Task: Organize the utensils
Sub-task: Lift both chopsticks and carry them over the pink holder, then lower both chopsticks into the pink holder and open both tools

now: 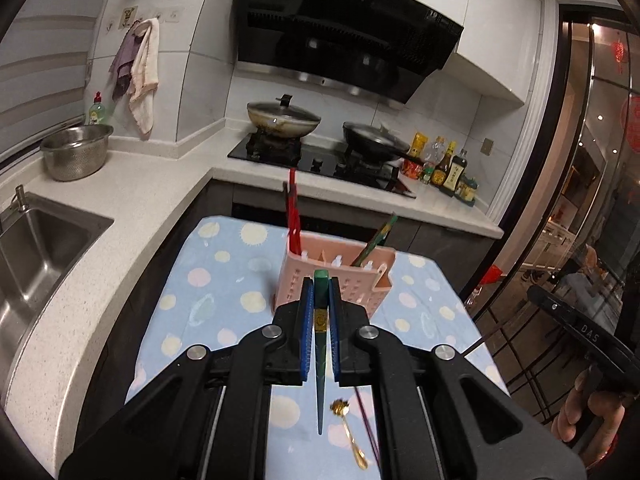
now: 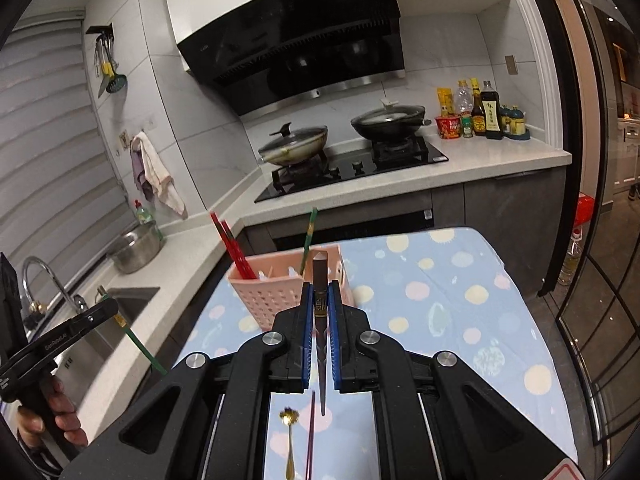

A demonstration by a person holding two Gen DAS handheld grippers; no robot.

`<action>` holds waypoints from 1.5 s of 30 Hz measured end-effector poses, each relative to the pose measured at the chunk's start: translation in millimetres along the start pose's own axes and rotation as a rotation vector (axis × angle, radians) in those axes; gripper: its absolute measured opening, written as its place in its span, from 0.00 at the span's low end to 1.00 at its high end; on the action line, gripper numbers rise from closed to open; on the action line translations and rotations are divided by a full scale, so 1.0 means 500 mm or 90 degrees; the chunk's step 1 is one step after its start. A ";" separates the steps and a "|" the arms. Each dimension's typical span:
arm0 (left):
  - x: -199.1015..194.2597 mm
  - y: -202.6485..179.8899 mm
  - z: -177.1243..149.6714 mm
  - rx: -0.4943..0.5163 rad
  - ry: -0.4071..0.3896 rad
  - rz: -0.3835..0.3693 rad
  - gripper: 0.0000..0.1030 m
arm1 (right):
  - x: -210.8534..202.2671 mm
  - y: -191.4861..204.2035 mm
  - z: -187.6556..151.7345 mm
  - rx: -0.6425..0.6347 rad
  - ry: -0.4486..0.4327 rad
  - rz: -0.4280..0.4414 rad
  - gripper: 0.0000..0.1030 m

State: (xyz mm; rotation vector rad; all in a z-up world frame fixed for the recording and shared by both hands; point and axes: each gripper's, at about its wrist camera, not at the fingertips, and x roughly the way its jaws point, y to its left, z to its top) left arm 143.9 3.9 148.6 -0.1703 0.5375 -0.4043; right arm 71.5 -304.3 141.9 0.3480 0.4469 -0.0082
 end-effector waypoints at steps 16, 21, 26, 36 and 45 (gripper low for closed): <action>0.069 -0.059 0.231 0.036 -0.123 -0.016 0.07 | 0.104 0.043 0.194 -0.012 -0.085 0.033 0.07; 0.110 -0.072 0.274 0.059 -0.149 -0.002 0.07 | 0.152 0.044 0.229 -0.023 -0.089 0.019 0.07; 0.169 -0.071 0.289 0.073 -0.136 0.013 0.07 | 0.212 0.038 0.233 -0.035 -0.069 0.002 0.07; 0.265 -0.044 0.255 0.067 -0.089 0.035 0.07 | 0.323 0.029 0.187 -0.043 -0.001 -0.010 0.07; 0.314 -0.029 0.219 0.058 -0.049 0.039 0.07 | 0.377 0.047 0.148 -0.069 0.043 -0.013 0.07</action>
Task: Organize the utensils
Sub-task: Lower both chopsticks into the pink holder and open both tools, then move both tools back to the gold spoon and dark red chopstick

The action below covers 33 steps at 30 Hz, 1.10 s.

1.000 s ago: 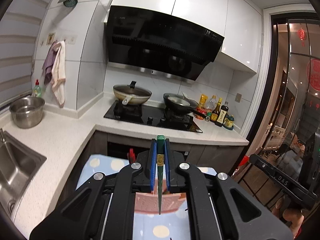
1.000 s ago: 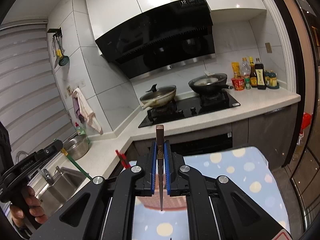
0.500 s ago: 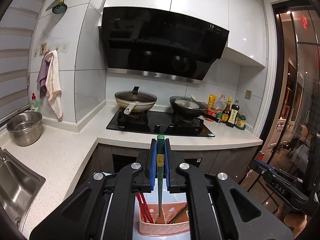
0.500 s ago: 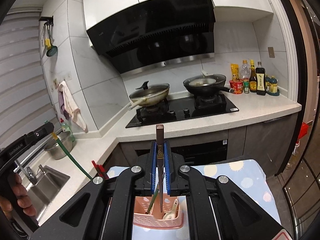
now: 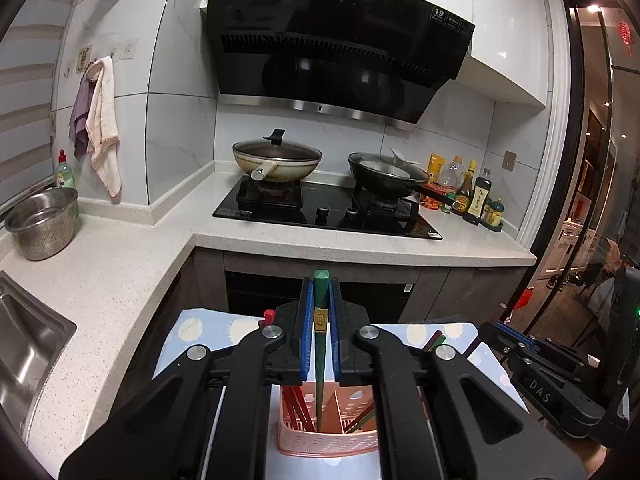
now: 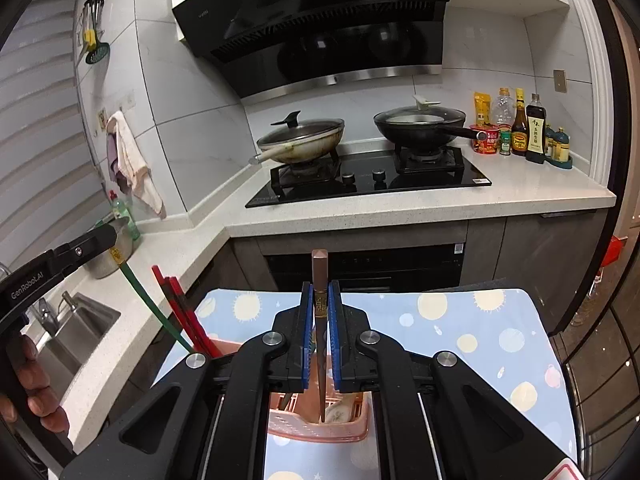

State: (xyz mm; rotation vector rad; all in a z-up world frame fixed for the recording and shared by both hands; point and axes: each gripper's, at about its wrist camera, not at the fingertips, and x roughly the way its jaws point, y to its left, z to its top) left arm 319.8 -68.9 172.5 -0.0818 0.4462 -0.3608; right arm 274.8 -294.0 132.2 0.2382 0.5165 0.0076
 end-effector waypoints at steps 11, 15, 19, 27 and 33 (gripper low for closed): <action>-0.008 0.017 -0.023 -0.021 0.006 0.019 0.34 | -0.024 0.005 -0.001 0.001 -0.024 -0.010 0.25; -0.025 0.021 -0.030 -0.021 0.010 0.018 0.34 | -0.048 0.010 -0.005 -0.006 -0.027 -0.009 0.26; -0.052 0.018 -0.044 -0.018 0.013 0.017 0.34 | -0.081 0.020 -0.026 -0.017 -0.026 -0.011 0.27; -0.112 0.012 -0.121 -0.016 0.043 0.011 0.36 | -0.145 0.030 -0.121 -0.042 0.011 -0.020 0.27; -0.160 0.017 -0.211 -0.023 0.084 0.015 0.36 | -0.200 0.036 -0.219 -0.043 0.053 -0.018 0.27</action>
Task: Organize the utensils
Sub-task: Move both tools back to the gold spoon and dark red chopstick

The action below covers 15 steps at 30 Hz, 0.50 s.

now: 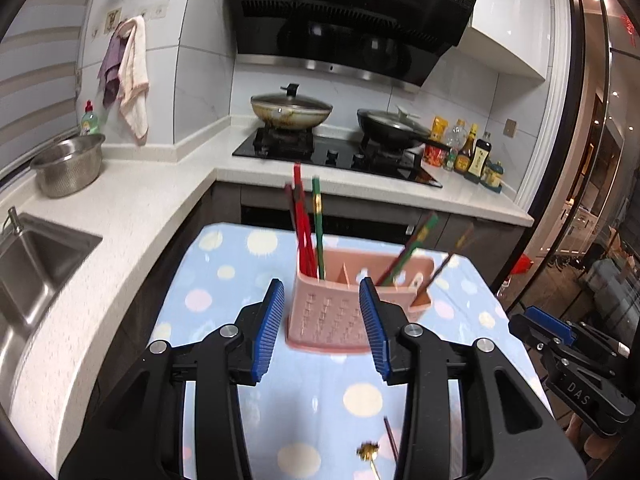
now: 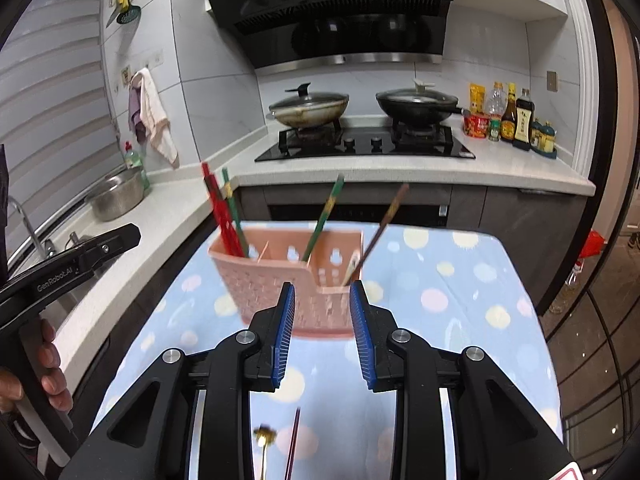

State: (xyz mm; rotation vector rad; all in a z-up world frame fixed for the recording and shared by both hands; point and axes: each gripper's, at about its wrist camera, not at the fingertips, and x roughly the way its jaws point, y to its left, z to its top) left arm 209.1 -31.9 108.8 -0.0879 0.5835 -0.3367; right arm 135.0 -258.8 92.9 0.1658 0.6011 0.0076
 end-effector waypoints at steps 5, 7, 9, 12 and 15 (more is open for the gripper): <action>-0.029 0.016 -0.081 -0.016 0.039 0.000 0.36 | -0.032 0.015 -0.106 0.003 0.050 -0.001 0.27; -0.039 0.021 -0.113 -0.024 0.052 -0.001 0.36 | -0.041 0.024 -0.151 -0.003 0.072 -0.004 0.27; -0.048 0.027 -0.149 -0.032 0.069 0.000 0.36 | -0.049 0.032 -0.196 -0.009 0.096 -0.006 0.27; -0.057 0.031 -0.196 -0.040 0.098 -0.002 0.36 | -0.052 0.042 -0.265 0.000 0.142 0.007 0.27; -0.066 0.028 -0.244 -0.037 0.123 0.002 0.36 | -0.051 0.057 -0.329 -0.010 0.183 0.014 0.27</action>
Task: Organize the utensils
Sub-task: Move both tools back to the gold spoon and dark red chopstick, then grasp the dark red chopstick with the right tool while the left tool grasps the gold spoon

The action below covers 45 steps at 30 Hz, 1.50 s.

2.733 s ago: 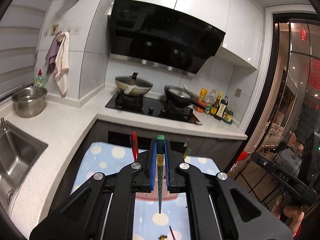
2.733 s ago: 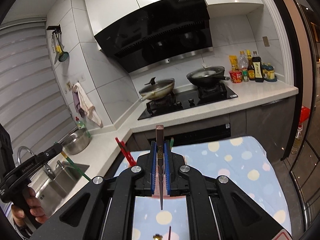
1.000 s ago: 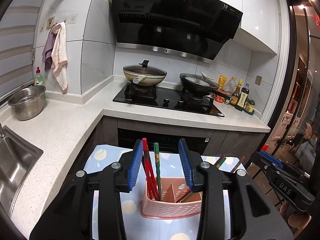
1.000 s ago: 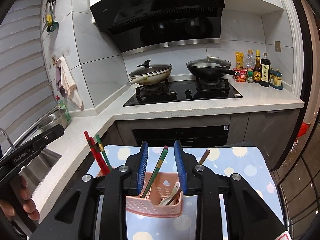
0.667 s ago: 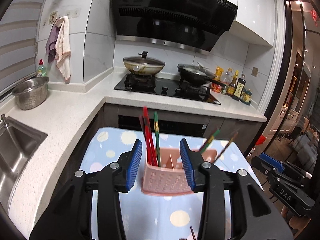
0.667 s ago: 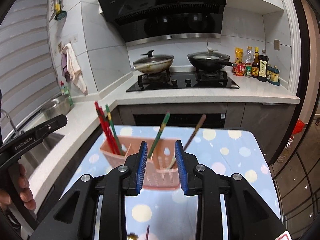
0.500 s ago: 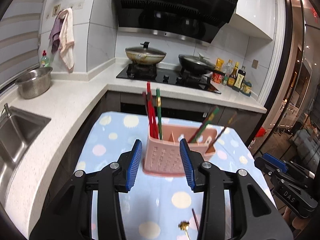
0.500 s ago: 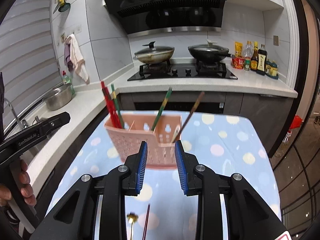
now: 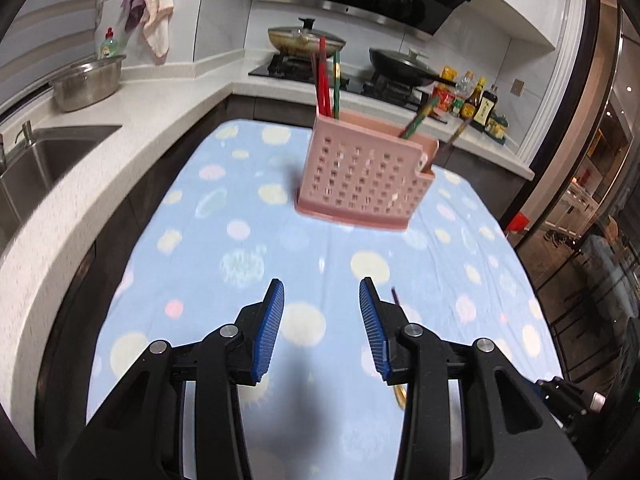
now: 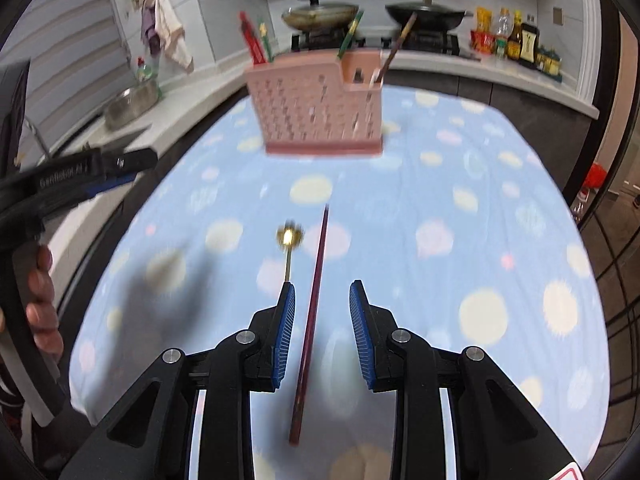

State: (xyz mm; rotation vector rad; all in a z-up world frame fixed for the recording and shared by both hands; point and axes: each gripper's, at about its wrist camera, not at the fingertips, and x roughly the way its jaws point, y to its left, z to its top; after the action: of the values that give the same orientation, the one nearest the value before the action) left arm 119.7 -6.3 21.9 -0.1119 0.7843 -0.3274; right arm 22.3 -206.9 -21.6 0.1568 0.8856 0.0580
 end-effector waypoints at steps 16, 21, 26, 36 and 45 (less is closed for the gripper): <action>0.011 -0.005 -0.156 0.009 0.098 0.010 0.36 | 0.047 0.019 -0.116 -0.010 0.079 0.012 0.24; 0.020 -0.017 -0.175 0.019 0.114 0.010 0.36 | 0.056 0.019 -0.124 -0.012 0.090 0.011 0.15; 0.027 -0.028 -0.179 0.026 0.124 0.007 0.36 | 0.056 0.010 -0.125 -0.004 0.088 0.007 0.08; 0.048 -0.055 -0.179 0.039 0.137 -0.004 0.45 | 0.045 -0.043 -0.122 0.050 0.069 -0.015 0.07; 0.091 -0.124 -0.168 0.072 0.143 -0.040 0.47 | 0.041 -0.077 -0.117 0.083 0.061 -0.020 0.07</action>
State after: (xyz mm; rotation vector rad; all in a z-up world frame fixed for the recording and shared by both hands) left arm 74.7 -78.1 -54.4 0.0075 0.9834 -0.4485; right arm -10.7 -235.9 -80.0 0.2634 0.9880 -0.0213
